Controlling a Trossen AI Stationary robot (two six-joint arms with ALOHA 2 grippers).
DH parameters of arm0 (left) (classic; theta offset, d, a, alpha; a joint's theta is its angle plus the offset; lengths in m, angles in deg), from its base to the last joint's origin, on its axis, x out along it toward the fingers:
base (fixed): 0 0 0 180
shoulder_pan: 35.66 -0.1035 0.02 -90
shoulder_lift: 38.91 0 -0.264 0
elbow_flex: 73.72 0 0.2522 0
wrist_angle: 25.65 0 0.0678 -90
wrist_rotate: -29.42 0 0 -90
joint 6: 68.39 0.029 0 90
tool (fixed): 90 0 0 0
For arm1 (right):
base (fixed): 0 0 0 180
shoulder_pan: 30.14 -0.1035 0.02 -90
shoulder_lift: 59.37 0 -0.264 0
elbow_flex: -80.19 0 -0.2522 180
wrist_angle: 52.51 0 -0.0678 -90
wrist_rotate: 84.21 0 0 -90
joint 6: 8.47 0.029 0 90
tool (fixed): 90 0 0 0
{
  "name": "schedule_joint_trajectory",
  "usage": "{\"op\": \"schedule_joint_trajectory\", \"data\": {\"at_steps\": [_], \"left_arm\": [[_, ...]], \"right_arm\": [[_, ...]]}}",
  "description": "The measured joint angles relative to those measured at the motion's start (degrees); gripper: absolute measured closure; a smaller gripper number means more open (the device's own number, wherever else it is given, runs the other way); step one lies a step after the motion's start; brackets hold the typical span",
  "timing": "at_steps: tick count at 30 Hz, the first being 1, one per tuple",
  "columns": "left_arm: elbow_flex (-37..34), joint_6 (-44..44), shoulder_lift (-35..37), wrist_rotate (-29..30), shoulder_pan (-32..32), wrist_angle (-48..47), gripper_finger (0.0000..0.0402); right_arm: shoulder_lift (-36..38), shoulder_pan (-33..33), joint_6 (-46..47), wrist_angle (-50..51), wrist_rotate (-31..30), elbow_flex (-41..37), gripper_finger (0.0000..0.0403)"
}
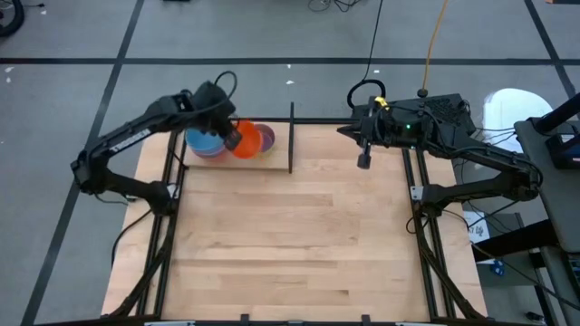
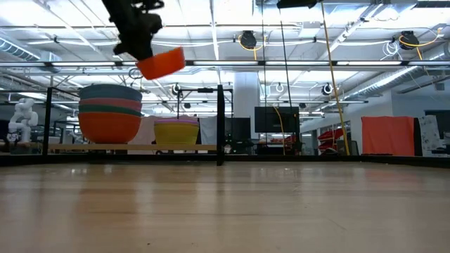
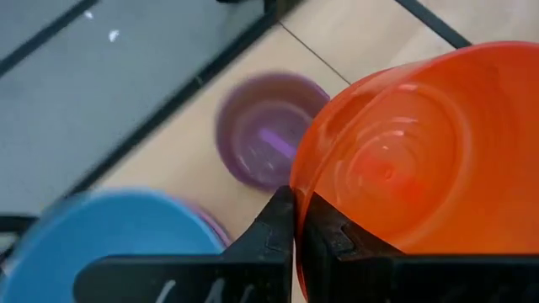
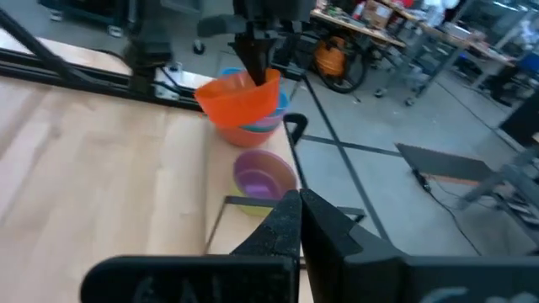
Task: Place and stack bowls onto a shelf
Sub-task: Stack the transparent orange bowl on top of the transparent violet bowl on the shelf
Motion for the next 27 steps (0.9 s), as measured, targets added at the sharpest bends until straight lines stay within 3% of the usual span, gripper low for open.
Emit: {"op": "schedule_joint_trajectory", "data": {"at_steps": [7, 23, 27], "left_arm": [[0.0, 5.2, -6.9, -8.6, -8.7, 9.6, 0.0398], [0.0, 13.6, -18.8, -8.5, -11.5, 11.4, 0.0398], [0.0, 14.4, -19.5, -8.1, -11.3, 11.5, 0.0379]], "right_arm": [[0.0, 0.0, 0.0, 0.0, -5.6, 0.0, 0.0403], [0.0, 0.0, 0.4, 0.0, -7.3, 0.0, 0.0403], [0.0, 0.0, 0.4, 0.0, -7.3, 0.0, 0.0403]]}}
